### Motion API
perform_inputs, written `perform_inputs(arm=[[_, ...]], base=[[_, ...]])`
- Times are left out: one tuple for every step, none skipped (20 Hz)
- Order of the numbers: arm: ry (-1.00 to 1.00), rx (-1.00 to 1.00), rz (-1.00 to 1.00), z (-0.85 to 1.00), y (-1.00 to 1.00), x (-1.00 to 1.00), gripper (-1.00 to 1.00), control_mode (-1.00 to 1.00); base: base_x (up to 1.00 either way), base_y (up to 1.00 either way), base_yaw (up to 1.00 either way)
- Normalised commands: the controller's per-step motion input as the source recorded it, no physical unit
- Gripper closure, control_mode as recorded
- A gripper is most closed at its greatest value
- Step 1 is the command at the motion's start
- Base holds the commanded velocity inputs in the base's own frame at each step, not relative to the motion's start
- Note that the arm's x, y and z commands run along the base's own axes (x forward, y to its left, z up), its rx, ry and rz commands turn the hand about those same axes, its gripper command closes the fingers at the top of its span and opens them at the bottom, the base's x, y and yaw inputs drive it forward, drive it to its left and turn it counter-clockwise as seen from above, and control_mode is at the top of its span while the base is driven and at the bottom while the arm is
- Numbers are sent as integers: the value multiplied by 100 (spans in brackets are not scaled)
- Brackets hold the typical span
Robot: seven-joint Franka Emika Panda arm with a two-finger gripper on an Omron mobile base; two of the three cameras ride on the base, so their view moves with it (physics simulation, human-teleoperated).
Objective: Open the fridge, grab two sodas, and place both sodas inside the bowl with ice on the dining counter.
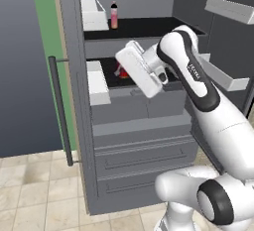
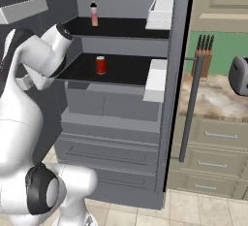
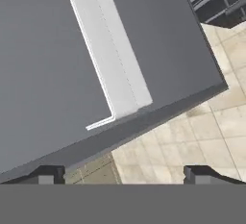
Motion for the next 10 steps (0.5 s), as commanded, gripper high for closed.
perform_inputs(arm=[[-34,-30,0,0,-81,-40,-100,-100],[-36,-30,0,0,-88,-40,-100,-100],[-37,-32,0,0,-87,-41,-100,-100],[-38,-33,0,0,-86,-44,-100,-100],[-39,-32,0,0,-89,-49,-100,-100],[-40,-32,0,-7,-92,-51,-100,-100],[-40,-32,0,-14,-93,-53,-100,-100],[-39,-32,0,-17,-93,-57,-100,-100],[-39,-32,0,-24,-92,-58,-100,-100],[-39,-33,0,-28,-86,-58,-100,-100]], base=[[0,0,0],[0,0,0],[0,0,0],[0,0,0],[0,0,0],[0,0,0],[0,0,0],[0,0,0],[0,0,0],[0,0,0]])
